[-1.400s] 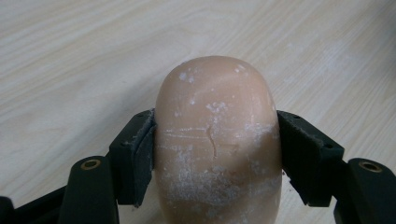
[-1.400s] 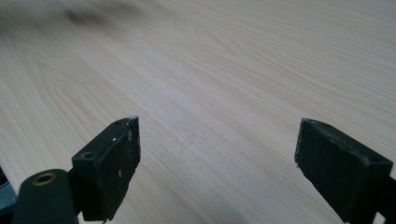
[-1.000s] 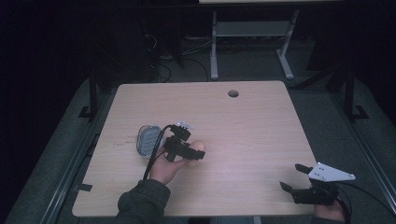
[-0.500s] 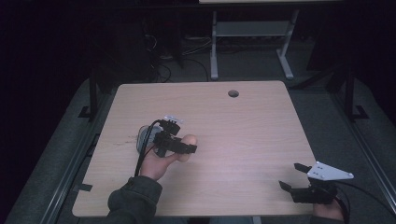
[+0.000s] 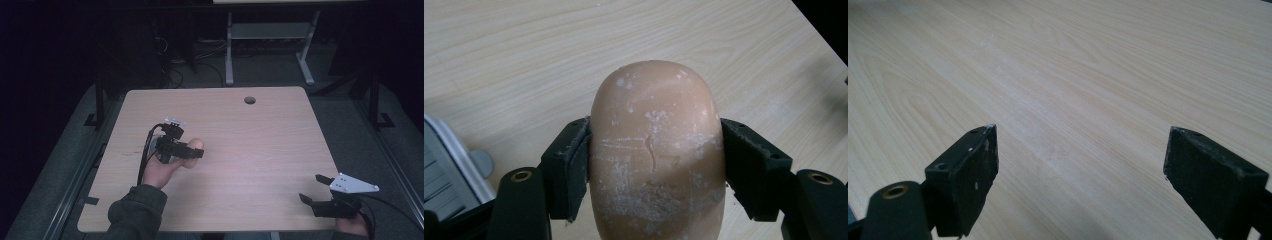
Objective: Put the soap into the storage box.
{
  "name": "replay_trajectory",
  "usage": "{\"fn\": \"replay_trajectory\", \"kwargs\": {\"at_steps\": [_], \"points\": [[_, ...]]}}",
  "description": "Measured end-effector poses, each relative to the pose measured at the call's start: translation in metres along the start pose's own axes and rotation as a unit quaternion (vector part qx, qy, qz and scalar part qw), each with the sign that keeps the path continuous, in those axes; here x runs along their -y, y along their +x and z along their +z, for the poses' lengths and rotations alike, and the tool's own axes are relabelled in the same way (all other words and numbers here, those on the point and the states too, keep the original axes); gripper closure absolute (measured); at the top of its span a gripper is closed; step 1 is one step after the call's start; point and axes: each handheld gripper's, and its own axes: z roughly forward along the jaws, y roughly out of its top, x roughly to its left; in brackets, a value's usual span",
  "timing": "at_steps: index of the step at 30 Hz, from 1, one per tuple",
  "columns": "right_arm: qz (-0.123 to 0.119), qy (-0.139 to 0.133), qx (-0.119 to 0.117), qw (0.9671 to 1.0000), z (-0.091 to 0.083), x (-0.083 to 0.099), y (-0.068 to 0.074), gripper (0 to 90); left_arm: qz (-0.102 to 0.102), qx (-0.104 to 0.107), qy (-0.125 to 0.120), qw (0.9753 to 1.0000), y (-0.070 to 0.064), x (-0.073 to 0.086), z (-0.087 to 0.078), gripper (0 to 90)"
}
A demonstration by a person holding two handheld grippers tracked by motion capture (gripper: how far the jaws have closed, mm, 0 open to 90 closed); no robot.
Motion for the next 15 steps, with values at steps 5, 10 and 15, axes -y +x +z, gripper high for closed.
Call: {"fn": "replay_trajectory", "kwargs": {"at_steps": [5,10,15], "points": [[0.001,0.000,0.000,1.0000,0.000,0.000,0.000,13.8,-0.009,-0.003,-0.003,1.0000,0.007,0.000,-0.004,32.4],[0.002,0.000,0.002,1.0000,0.000,0.000,0.000,13.8,-0.019,-0.007,-0.008,0.9998,0.016,0.001,-0.011,32.4],[0.003,0.000,0.002,1.0000,0.000,0.000,0.000,13.8,-0.030,-0.009,-0.014,0.9994,0.022,0.002,-0.015,32.4]]}}
